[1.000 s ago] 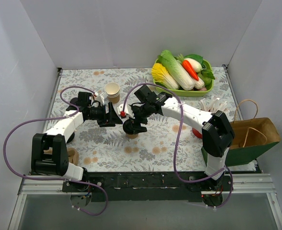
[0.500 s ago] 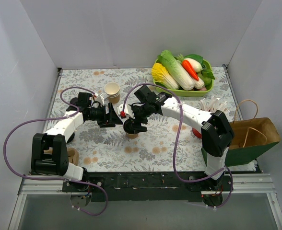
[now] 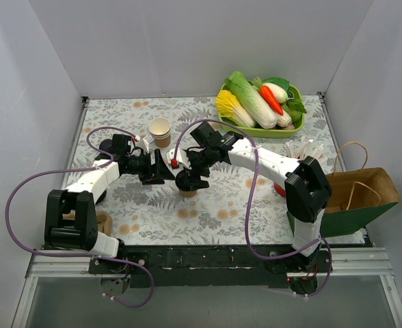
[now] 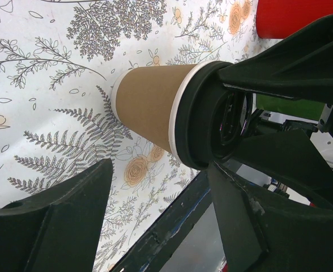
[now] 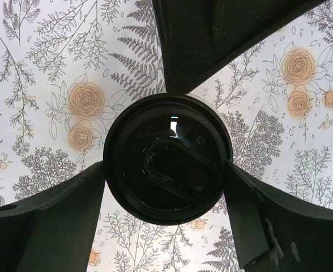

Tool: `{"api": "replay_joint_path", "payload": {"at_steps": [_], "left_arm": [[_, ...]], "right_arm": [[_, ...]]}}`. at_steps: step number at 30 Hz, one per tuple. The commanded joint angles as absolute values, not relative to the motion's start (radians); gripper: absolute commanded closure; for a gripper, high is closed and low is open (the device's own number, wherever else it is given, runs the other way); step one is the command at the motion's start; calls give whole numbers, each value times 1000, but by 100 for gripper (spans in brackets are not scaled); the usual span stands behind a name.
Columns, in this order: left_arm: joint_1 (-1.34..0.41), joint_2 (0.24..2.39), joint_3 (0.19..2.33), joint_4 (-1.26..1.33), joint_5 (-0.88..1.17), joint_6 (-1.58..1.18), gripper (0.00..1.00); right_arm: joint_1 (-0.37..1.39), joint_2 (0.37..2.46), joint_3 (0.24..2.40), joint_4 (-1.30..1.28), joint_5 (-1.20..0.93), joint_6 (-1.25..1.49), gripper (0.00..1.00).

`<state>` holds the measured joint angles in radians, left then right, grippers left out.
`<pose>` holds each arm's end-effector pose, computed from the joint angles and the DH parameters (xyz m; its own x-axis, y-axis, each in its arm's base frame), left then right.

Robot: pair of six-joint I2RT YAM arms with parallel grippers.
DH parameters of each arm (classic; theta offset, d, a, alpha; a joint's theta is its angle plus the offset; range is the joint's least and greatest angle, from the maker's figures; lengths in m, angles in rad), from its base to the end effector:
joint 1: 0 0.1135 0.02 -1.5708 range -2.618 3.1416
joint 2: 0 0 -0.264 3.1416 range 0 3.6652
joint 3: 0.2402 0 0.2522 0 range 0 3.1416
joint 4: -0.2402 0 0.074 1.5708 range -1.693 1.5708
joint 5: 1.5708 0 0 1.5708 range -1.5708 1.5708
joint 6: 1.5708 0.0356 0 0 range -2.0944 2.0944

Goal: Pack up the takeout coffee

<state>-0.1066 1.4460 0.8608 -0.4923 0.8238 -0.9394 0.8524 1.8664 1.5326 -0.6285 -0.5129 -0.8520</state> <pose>0.2667 -0.0548 0.2037 -0.8542 -0.4602 0.2421 -0.4603 0.4526 -0.7637 0.2554 0.3187 0.2563 0.2770 -0.6794 -0.6794 -0.9600 -0.2263 -0.1651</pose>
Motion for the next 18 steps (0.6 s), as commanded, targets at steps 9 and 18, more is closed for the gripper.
{"api": "replay_joint_path", "payload": {"at_steps": [9, 18], "left_arm": [[-104, 1479, 856, -466, 831, -957, 33], [-104, 1539, 871, -449, 830, -969, 34]], "right_arm": [[856, 1902, 1577, -617, -532, -818, 15], [856, 1896, 1536, -604, -522, -815, 14]]}}
